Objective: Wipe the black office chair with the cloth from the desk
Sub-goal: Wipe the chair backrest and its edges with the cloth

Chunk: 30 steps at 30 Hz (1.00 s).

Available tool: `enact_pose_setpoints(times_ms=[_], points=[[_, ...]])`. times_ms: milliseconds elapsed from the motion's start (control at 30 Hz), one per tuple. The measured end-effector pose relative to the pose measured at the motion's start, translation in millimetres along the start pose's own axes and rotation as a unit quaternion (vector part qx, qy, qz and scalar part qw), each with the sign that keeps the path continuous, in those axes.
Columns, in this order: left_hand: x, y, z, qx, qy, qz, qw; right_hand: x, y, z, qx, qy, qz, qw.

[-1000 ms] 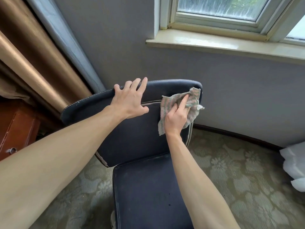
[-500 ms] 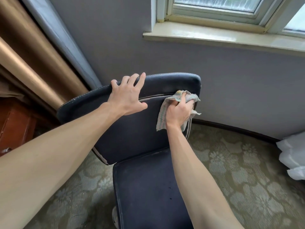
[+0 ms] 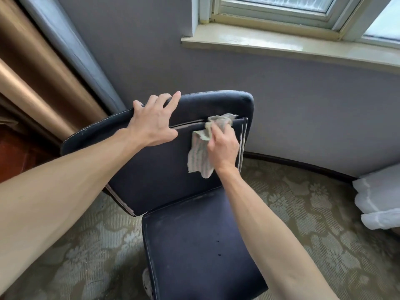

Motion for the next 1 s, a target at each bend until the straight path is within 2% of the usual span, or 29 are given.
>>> enact_pose_setpoints(times_ms=[100, 167, 300, 533, 700, 900, 1000], points=[[-1, -2, -1, 0.010, -0.001, 0.005, 1.000, 15, -38, 11, -0.012, -0.018, -0.104, 0.994], [-1, -3, 0, 0.014, 0.008, 0.003, 1.000, 20, -43, 7, -0.028, 0.000, -0.122, 0.992], [1, -3, 1, 0.012, 0.018, 0.006, 1.000, 17, -16, -4, -0.032, 0.022, -0.091, 0.995], [2, 1, 4, -0.002, 0.035, 0.008, 0.999, -15, 63, -21, 0.055, -0.004, 0.049, 0.997], [-1, 3, 8, -0.017, 0.044, 0.008, 0.999, -23, 44, -24, 0.050, 0.036, 0.021, 0.998], [-1, 0, 9, -0.024, 0.056, 0.011, 0.998, -19, 19, -16, 0.032, -0.031, -0.038, 0.998], [-1, -1, 8, -0.030, 0.058, 0.008, 0.998, -33, 20, -22, 0.035, -0.037, -0.027, 0.998]])
Point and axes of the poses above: each hand's wrist, its own x-axis towards the middle knuckle, its own z-axis out of the back of the hand, y = z × x, the point moved 1 cm from there along x, towards the middle knuckle, and after that the axes turned 2 degrees about -y, right-handed, at the moved point
